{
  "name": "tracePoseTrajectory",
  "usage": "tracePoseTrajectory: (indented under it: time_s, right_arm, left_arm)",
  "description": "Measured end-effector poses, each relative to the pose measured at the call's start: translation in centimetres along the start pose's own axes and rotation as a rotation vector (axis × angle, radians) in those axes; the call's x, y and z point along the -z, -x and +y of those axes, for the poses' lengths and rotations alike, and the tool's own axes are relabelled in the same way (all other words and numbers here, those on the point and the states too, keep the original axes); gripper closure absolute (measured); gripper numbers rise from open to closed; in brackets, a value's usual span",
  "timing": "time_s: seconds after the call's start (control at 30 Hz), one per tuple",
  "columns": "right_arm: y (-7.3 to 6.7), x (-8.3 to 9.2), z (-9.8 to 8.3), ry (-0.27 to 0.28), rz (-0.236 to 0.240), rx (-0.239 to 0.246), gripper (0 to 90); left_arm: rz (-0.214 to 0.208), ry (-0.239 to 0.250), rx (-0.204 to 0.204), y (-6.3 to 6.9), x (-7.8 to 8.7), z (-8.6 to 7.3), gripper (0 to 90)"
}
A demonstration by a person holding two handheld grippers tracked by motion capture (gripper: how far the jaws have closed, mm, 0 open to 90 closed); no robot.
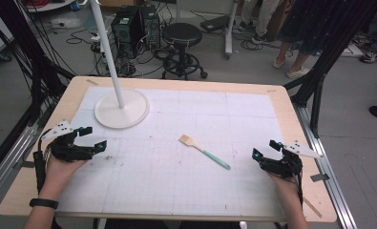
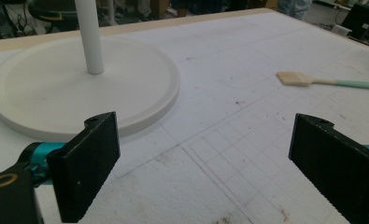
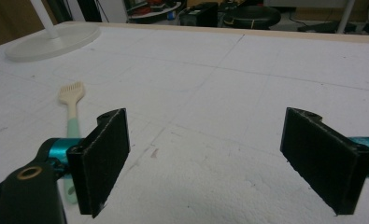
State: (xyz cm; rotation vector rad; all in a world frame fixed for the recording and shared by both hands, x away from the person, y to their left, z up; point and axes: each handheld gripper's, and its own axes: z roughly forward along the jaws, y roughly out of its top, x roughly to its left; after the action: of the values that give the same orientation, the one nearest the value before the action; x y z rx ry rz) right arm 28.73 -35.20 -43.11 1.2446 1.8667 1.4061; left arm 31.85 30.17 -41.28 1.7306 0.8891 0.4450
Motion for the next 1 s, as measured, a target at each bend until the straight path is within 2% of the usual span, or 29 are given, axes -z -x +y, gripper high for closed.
tracePoseTrajectory:
  time_s: [0.37,0.57,0.7,1.0]
  right_arm:
    - [0.4,0.9,0.3,0.022,-0.008,-0.017,14.7]
    - [0.5,1.2,0.3,0.025,-0.017,-0.029,14.7]
    - [0.4,1.0,0.4,0.025,-0.01,-0.017,14.8]
    - [-0.1,0.2,1.1,0.002,0.055,-0.012,14.8]
  left_arm:
    - [-0.001,0.018,-0.001,-0.2,0.2,0.2,10.7]
    - [-0.001,0.004,-0.006,-0.2,0.0,0.1,10.7]
    - [-0.002,0.01,-0.008,-0.1,0.1,0.2,10.8]
    - [-0.009,0.014,-0.011,0.1,0.4,0.2,10.7]
